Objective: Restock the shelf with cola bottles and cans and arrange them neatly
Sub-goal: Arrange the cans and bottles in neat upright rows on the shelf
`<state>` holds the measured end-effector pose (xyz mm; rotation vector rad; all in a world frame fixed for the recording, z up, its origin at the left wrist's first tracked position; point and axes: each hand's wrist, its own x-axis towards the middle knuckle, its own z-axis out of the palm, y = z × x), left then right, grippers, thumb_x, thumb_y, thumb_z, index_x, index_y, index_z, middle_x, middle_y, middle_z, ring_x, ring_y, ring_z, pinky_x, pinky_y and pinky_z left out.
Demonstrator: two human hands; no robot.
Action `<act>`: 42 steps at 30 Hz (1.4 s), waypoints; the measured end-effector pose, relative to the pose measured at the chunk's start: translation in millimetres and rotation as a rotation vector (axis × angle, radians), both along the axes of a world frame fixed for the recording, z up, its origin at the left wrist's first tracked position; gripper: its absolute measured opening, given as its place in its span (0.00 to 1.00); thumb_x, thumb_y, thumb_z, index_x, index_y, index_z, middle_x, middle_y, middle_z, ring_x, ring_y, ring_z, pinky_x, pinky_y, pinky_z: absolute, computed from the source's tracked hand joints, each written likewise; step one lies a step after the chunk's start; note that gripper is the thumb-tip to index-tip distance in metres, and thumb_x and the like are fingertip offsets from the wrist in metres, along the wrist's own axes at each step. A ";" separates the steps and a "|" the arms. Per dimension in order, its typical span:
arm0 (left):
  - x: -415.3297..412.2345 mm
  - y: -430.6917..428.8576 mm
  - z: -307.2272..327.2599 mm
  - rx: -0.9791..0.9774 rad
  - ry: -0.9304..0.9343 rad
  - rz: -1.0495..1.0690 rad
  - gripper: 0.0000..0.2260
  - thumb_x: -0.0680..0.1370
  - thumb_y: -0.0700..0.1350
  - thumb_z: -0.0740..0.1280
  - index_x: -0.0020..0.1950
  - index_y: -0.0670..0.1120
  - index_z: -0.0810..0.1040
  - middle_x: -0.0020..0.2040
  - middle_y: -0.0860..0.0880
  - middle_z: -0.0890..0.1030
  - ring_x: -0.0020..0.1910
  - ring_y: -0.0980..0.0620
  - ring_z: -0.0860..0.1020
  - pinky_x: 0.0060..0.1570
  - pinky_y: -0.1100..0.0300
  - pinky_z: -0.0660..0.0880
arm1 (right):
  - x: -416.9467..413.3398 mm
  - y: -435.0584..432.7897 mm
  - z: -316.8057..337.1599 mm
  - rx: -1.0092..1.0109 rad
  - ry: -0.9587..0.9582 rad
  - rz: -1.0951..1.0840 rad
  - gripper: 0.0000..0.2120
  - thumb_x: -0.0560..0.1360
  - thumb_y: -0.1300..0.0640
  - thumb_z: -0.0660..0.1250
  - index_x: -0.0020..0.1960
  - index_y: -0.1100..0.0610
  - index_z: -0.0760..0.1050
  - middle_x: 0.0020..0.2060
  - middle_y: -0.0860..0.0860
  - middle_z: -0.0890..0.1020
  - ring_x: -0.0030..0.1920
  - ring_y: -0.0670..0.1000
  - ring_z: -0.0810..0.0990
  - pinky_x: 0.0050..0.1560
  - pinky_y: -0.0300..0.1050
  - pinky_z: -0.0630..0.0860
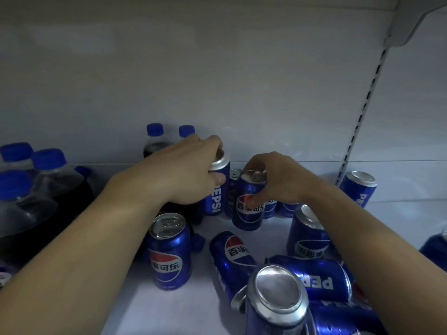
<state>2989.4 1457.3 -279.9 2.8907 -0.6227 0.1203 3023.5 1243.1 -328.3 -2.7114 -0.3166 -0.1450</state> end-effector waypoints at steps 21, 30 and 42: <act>5.3 11.3 7.1 -0.226 -0.017 0.016 0.23 0.80 0.53 0.68 0.73 0.51 0.66 0.66 0.50 0.75 0.59 0.49 0.75 0.56 0.53 0.75 | -5.3 21.1 -20.6 -0.056 -0.054 0.017 0.46 0.59 0.48 0.85 0.71 0.48 0.66 0.60 0.51 0.76 0.58 0.53 0.77 0.54 0.45 0.75; 2.9 -5.7 6.7 -1.344 0.432 0.076 0.15 0.81 0.53 0.67 0.62 0.44 0.76 0.53 0.42 0.84 0.49 0.44 0.84 0.51 0.49 0.82 | -33.8 0.0 32.8 0.599 -0.131 0.331 0.37 0.66 0.62 0.82 0.68 0.48 0.67 0.60 0.49 0.80 0.53 0.49 0.84 0.51 0.46 0.83; -0.7 -31.1 -21.3 -1.361 0.731 -0.117 0.16 0.84 0.52 0.58 0.66 0.46 0.74 0.52 0.36 0.85 0.37 0.41 0.84 0.37 0.53 0.83 | -37.4 -22.8 54.8 0.671 -0.361 0.148 0.24 0.72 0.49 0.74 0.66 0.51 0.74 0.56 0.47 0.81 0.36 0.37 0.80 0.33 0.31 0.74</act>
